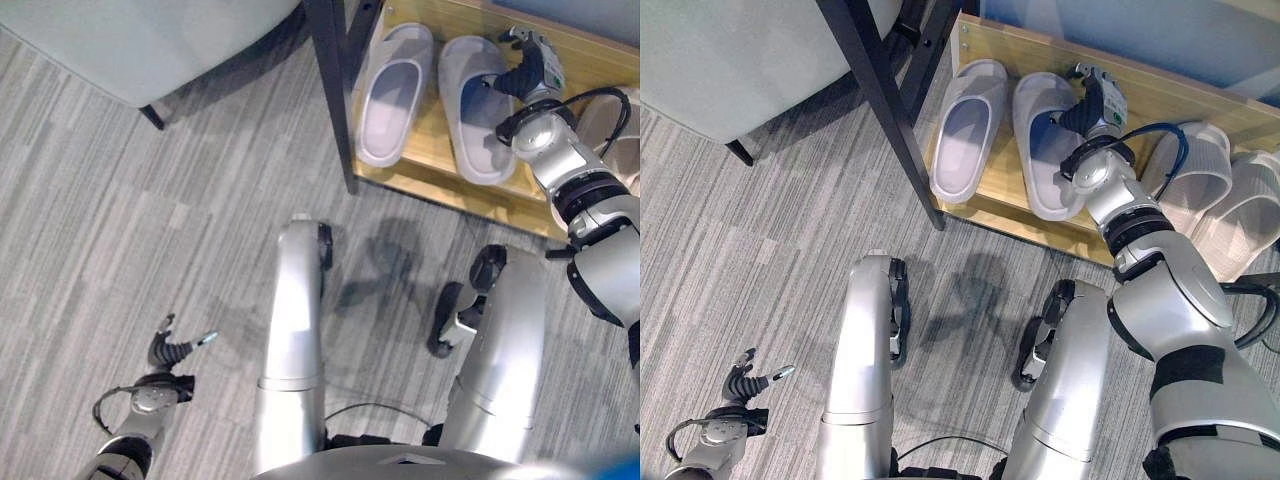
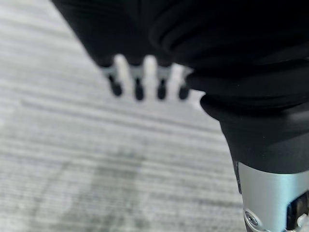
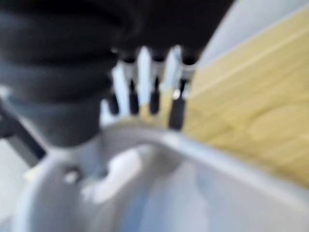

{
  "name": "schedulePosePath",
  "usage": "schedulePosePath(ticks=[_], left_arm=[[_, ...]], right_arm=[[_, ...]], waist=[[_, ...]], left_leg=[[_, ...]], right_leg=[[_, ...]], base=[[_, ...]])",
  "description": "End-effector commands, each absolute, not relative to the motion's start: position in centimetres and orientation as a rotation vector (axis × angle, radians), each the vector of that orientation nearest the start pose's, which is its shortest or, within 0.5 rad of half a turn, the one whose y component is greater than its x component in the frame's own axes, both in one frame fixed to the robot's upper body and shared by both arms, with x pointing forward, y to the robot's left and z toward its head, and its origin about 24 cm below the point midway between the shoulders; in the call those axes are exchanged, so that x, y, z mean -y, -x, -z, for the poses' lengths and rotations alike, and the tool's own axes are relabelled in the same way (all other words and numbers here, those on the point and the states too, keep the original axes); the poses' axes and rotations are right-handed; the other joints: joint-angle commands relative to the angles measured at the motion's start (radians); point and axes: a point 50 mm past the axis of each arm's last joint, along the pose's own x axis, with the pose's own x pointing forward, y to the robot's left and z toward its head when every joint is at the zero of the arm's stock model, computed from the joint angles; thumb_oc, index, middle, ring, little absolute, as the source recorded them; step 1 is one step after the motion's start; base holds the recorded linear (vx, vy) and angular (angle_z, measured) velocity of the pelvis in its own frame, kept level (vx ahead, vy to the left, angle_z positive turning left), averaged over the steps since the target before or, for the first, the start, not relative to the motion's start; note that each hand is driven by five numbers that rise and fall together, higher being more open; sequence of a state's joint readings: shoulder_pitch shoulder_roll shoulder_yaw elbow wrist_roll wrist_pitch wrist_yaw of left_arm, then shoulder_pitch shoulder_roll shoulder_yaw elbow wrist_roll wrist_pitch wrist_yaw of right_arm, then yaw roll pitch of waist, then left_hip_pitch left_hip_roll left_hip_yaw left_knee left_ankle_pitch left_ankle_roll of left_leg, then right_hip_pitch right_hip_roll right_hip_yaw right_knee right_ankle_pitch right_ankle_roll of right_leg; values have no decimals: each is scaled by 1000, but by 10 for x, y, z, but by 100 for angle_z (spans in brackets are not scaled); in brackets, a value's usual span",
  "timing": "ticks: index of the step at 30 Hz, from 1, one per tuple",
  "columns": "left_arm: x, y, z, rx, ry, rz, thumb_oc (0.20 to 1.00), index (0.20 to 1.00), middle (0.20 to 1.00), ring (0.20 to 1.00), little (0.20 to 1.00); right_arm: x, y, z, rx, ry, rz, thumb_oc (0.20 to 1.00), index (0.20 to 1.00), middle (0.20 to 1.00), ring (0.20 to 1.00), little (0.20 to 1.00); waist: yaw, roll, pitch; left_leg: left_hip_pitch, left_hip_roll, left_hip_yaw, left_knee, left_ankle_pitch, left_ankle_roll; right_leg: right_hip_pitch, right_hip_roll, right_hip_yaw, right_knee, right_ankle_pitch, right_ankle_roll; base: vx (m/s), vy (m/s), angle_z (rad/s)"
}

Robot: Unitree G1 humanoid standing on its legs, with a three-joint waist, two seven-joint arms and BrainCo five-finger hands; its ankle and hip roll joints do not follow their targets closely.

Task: Arrange the slippers neatly on the shoe rack.

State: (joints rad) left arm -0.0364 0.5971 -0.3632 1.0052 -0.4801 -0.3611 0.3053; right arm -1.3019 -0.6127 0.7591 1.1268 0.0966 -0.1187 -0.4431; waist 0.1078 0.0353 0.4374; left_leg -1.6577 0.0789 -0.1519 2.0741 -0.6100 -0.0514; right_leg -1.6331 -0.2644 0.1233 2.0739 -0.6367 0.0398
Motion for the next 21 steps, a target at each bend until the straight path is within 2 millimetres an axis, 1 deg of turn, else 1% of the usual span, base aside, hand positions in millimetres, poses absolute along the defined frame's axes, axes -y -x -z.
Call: schedulePosePath(ticks=[1,8,11,13,17,21], left_arm=[[-321,-180,68,-514,-395,-425,1000,1000,1000,1000,1000],[-318,-179,71,-528,-391,-407,1000,1000,1000,1000,1000],[-316,-176,76,-555,-394,-398,1000,1000,1000,1000,1000],[-314,-174,80,-576,-393,-393,1000,1000,1000,1000,1000],[-313,-173,81,-580,-405,-388,1000,1000,1000,1000,1000],[-309,-172,83,-591,-426,-355,1000,1000,1000,1000,1000]], right_arm=[[195,-406,-334,621,883,375,1000,1000,1000,1000,1000],[192,-409,-330,600,821,362,1000,1000,1000,1000,1000],[186,-410,-328,600,770,363,1000,1000,1000,1000,1000],[178,-410,-326,619,733,346,1000,1000,1000,1000,1000],[177,-409,-324,637,734,339,1000,1000,1000,1000,1000],[177,-407,-319,649,671,314,1000,1000,1000,1000,1000]], waist=[[48,9,83],[48,18,83],[45,15,83],[38,13,83],[35,13,83],[32,12,83]], left_leg=[[88,-8,1,-50,-152,44],[88,-10,-2,-45,-152,41],[88,-9,4,-48,-151,40],[88,-7,8,-48,-151,39],[88,-9,8,-47,-152,39],[88,-7,11,-50,-149,38]], right_leg=[[63,-14,77,12,-66,-108],[63,-11,77,21,-73,-114],[63,-10,80,20,-70,-113],[63,-7,83,22,-69,-113],[63,-4,84,20,-70,-113],[63,-3,85,13,-68,-112]], base=[[0,0,0],[0,0,0],[0,0,0],[0,0,0],[0,0,0],[0,0,0]])
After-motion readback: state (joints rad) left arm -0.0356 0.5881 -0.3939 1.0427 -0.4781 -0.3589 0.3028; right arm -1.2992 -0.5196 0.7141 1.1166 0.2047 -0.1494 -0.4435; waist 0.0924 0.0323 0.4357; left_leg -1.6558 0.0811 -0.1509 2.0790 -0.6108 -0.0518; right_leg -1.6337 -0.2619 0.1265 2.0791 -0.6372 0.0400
